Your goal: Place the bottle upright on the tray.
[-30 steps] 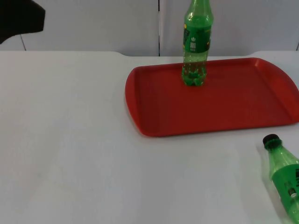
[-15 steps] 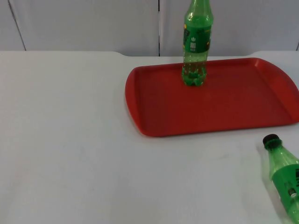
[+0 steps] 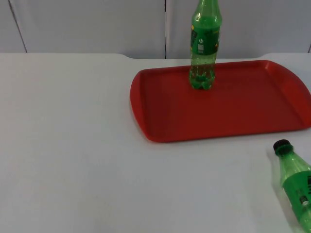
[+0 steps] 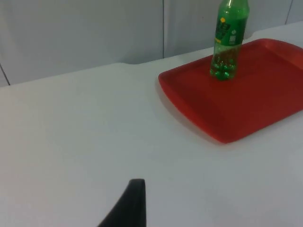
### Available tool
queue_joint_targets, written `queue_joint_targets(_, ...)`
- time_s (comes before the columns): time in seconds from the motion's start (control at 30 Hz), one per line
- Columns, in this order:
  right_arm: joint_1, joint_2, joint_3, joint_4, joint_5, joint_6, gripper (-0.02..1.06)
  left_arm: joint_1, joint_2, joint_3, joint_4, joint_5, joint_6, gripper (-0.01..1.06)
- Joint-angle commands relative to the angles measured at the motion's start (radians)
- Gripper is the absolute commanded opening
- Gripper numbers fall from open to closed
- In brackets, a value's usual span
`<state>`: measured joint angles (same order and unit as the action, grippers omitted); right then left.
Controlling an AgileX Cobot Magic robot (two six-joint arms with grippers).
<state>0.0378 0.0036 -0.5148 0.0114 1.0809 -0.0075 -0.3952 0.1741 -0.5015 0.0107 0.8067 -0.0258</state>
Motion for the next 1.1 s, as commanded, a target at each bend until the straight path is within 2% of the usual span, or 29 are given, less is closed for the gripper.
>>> queue_joint_targets(0.0,-0.008,-0.004,-0.001,0.000,-0.004,-0.005,1.04,0.000,-0.041,0.003,-0.011,0.048,-0.005,1.05)
queue_joint_targets(0.07,-0.008,-0.004,-0.001,0.000,-0.004,-0.005,1.04,0.000,-0.072,0.003,-0.011,0.075,-0.005,1.05)
queue_joint_targets(0.43,-0.008,-0.004,-0.001,0.000,-0.004,-0.005,1.04,0.000,-0.174,0.001,0.000,0.086,-0.005,1.05)
queue_joint_targets(0.5,-0.008,-0.004,-0.001,0.000,-0.004,-0.005,1.04,0.000,-0.174,-0.004,0.008,0.110,-0.005,1.05)
queue_joint_targets(0.6,-0.008,-0.004,-0.001,0.000,-0.004,-0.005,1.04,0.000,-0.174,-0.032,0.041,0.235,-0.005,1.05)
queue_joint_targets(1.07,-0.008,-0.004,-0.001,0.000,-0.004,-0.005,1.04,0.000,-0.174,0.007,0.048,0.268,-0.007,1.05)
